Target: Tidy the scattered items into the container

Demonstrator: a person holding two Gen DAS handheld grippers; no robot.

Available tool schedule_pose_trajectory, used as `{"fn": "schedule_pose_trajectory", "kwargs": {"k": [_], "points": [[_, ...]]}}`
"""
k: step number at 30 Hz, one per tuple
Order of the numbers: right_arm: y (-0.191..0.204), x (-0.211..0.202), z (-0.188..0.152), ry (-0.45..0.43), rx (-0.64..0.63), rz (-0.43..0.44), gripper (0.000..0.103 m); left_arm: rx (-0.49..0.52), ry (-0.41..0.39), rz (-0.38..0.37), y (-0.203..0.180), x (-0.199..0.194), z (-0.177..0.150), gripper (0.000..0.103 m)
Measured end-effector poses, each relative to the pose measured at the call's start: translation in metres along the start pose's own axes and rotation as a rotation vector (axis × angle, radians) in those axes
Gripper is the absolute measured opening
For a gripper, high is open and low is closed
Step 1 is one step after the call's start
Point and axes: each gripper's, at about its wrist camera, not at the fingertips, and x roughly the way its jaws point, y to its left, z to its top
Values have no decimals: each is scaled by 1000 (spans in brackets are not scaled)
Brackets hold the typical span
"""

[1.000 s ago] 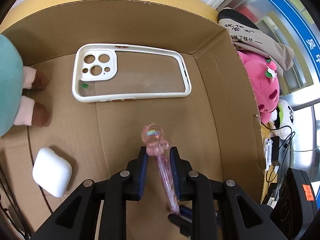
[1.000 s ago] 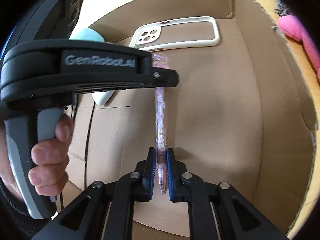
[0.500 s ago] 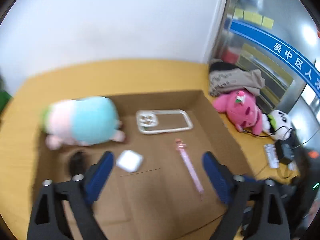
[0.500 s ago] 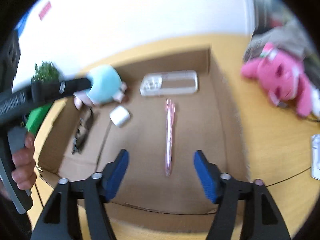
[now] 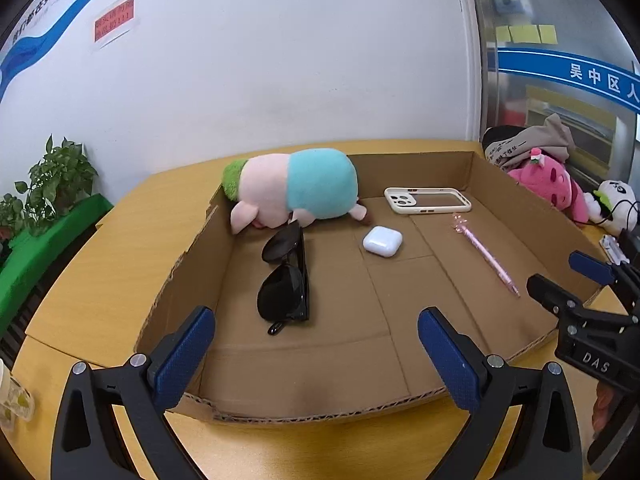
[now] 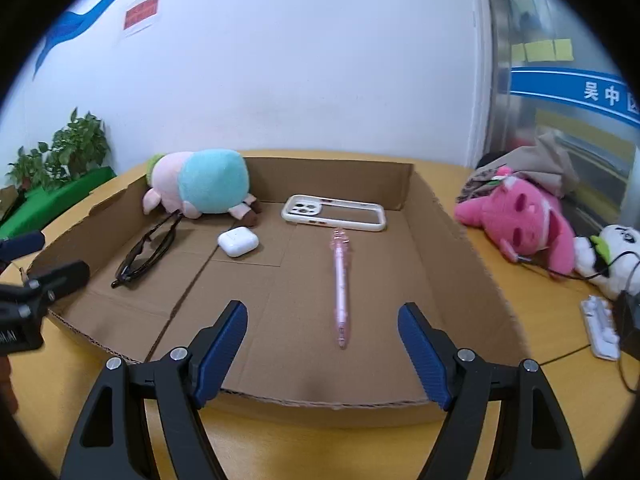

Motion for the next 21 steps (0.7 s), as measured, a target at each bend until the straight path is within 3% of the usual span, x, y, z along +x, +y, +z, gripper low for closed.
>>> {"fn": "schedule_pose_trajectory", "kwargs": {"k": [10,17,21], "points": [[1,-4,-10,-32,18,6,83,-53,-94,-29,3,3,-25,103],[4,-4,-11,-23,13,10,89,-73,-68,-77,6,7,-24,103],[8,1,-9,-11,-7,42,102,-90,-53,-109,9,10,-25,103]]}}
